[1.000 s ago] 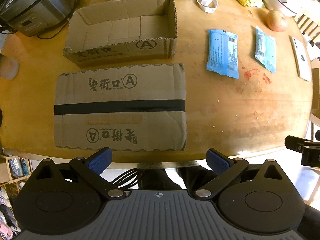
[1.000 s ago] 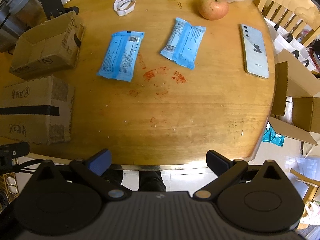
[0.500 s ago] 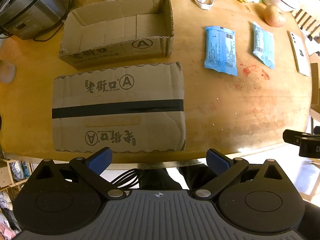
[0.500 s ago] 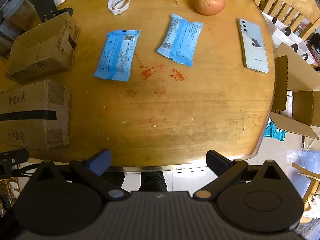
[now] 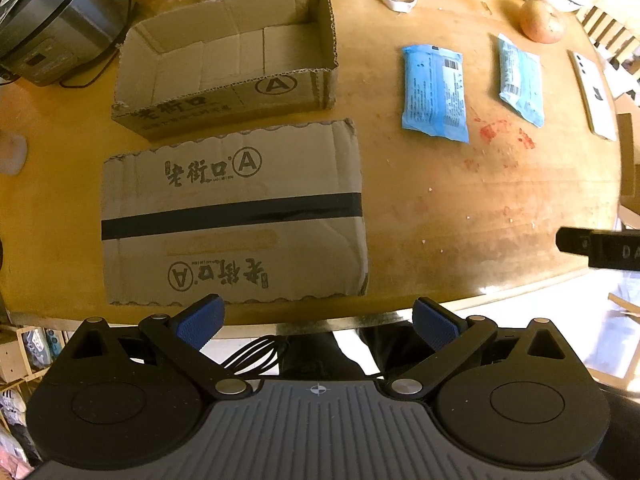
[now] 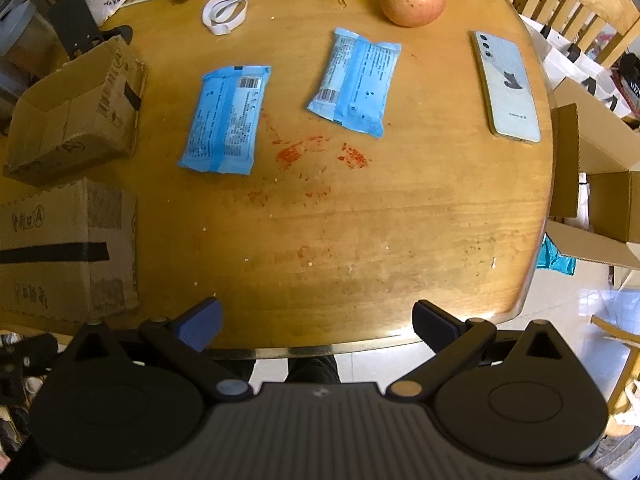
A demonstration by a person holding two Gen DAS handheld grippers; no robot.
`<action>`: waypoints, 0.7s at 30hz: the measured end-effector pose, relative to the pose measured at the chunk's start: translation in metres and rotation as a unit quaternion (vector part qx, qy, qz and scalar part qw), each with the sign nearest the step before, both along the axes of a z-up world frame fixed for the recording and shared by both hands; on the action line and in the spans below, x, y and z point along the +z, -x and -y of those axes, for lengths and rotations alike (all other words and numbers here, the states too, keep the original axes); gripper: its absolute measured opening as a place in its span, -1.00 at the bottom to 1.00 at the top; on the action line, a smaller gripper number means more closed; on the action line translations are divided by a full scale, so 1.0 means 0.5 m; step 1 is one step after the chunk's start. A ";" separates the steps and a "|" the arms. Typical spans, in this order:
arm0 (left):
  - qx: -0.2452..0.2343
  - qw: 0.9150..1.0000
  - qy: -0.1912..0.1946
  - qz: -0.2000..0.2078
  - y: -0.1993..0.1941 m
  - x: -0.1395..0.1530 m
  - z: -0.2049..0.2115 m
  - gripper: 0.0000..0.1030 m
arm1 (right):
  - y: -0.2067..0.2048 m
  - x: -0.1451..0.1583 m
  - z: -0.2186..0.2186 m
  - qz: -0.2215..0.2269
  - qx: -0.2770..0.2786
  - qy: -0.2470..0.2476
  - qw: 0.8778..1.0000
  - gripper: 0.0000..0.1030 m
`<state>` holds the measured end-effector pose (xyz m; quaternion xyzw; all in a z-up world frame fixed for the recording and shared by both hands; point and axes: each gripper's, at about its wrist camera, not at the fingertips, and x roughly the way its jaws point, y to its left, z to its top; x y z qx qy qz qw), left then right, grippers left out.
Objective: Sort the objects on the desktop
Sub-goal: 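Move the right tool forward over the table toward the blue packets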
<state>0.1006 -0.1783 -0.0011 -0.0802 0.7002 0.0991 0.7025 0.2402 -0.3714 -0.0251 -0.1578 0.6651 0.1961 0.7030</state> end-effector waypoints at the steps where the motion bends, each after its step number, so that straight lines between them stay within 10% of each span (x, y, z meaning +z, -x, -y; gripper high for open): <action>1: 0.001 1.000 0.000 0.000 0.000 0.000 0.000 1.00 | -0.002 -0.001 -0.001 0.001 0.000 0.001 1.000 1.00; 21: 0.011 1.000 0.000 -0.005 0.009 0.003 -0.008 1.00 | -0.072 -0.023 -0.037 0.009 0.001 -0.001 1.000 1.00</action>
